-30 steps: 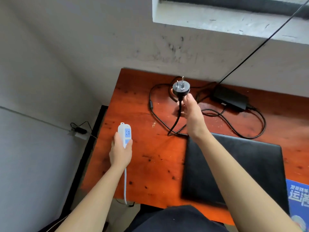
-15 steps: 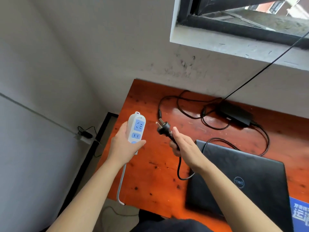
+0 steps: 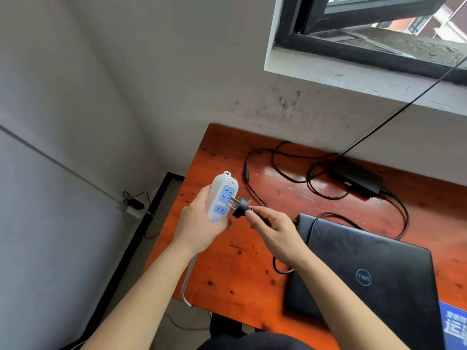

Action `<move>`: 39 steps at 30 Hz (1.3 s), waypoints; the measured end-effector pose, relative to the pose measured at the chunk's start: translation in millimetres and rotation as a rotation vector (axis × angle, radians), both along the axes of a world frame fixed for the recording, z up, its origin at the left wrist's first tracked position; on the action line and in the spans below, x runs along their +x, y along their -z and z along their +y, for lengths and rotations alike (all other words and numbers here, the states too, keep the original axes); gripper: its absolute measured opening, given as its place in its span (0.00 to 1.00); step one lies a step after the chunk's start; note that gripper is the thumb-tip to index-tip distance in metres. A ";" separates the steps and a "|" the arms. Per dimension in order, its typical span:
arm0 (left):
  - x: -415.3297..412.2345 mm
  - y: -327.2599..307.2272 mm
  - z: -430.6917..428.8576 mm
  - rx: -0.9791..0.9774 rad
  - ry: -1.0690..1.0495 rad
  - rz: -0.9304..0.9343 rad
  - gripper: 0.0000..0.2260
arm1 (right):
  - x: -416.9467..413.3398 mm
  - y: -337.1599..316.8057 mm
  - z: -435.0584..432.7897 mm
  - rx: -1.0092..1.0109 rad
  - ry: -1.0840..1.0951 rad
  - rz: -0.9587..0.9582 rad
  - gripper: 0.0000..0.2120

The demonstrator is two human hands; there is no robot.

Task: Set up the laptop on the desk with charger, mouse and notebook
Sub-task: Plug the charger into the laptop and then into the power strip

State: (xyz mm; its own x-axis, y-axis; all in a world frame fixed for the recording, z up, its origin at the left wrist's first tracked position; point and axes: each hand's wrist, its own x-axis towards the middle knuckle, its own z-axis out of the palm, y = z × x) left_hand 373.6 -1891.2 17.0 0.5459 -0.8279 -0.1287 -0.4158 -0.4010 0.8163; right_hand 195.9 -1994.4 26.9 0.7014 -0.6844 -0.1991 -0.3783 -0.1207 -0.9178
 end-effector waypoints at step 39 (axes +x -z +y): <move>-9.3 -13.1 3.9 -0.010 0.117 0.046 0.35 | -16.6 4.7 -14.3 -0.369 -0.004 -0.046 0.13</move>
State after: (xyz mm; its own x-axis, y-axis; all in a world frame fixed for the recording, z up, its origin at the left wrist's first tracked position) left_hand 364.3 -1887.3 30.1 0.4395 -0.8868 -0.1429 -0.4208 -0.3438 0.8395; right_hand 179.3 -2008.7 22.3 0.7065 -0.7016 0.0927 -0.3364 -0.4482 -0.8282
